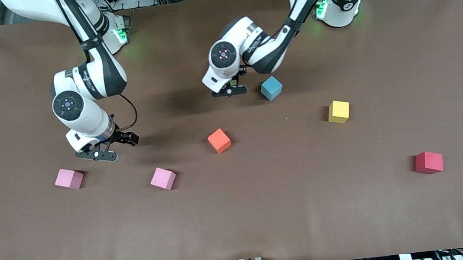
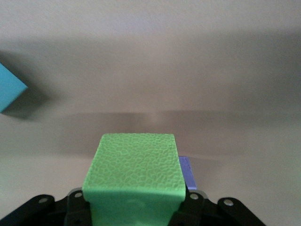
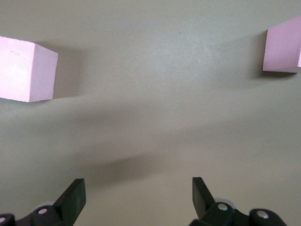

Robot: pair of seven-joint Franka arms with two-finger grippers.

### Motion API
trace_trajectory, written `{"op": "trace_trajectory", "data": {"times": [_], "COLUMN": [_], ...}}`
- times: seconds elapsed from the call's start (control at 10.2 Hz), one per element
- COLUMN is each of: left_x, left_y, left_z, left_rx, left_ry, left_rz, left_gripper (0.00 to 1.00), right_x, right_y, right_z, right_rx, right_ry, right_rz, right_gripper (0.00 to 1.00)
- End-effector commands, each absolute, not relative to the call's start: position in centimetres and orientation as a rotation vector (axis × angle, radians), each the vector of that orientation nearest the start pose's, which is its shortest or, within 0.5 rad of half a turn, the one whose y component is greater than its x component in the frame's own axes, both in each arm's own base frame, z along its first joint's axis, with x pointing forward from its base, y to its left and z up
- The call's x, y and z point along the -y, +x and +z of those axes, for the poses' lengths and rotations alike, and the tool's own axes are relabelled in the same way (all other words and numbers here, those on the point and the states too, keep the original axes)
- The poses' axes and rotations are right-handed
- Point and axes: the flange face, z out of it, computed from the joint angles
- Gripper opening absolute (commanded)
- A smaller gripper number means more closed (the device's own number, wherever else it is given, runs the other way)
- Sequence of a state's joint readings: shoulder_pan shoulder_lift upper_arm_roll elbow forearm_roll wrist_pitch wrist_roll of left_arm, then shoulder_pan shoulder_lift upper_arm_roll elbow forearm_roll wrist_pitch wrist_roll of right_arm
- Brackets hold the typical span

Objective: Arrange blocks into number 1
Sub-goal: 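Place the green cube against the purple cube with the left gripper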

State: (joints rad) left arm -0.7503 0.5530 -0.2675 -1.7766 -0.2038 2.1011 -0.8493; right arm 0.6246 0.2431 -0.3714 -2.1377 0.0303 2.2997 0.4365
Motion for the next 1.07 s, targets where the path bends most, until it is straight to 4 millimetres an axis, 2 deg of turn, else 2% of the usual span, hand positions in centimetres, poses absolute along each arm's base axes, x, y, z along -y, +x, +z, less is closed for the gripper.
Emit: {"op": "trace_trajectory", "data": {"times": [0.0,0.1,0.49,0.59,0.78,0.98], "left_x": [55.2,55.1,55.3,55.5,55.7,56.0], "left_y": [32.5,32.5,33.4,33.2,32.9,31.8], "left_z": [23.1,22.4,21.6,21.0,21.0,20.5], "left_rx": [-0.101,-0.105,-0.097,-0.084,-0.079,-0.102], "left_ry": [-3.101,-3.099,-3.119,-3.124,-3.123,-3.109], "left_rz": [0.566,0.569,0.560,0.558,0.560,0.568], "left_gripper": [0.58,0.58,0.57,0.57,0.57,0.57], "right_x": [-14.2,-14.2,-14.3,-14.3,-14.3,-14.4], "right_y": [54.3,54.3,54.3,54.3,54.3,54.2], "right_z": [29.7,29.7,29.4,29.4,29.4,29.3], "right_rx": [-0.280,-0.280,-0.276,-0.278,-0.274,-0.272], "right_ry": [-3.214,-3.214,-3.218,-3.217,-3.219,-3.220], "right_rz": [0.090,0.090,0.094,0.095,0.094,0.098], "right_gripper": [1.00,1.00,1.00,1.00,1.00,1.00]}}
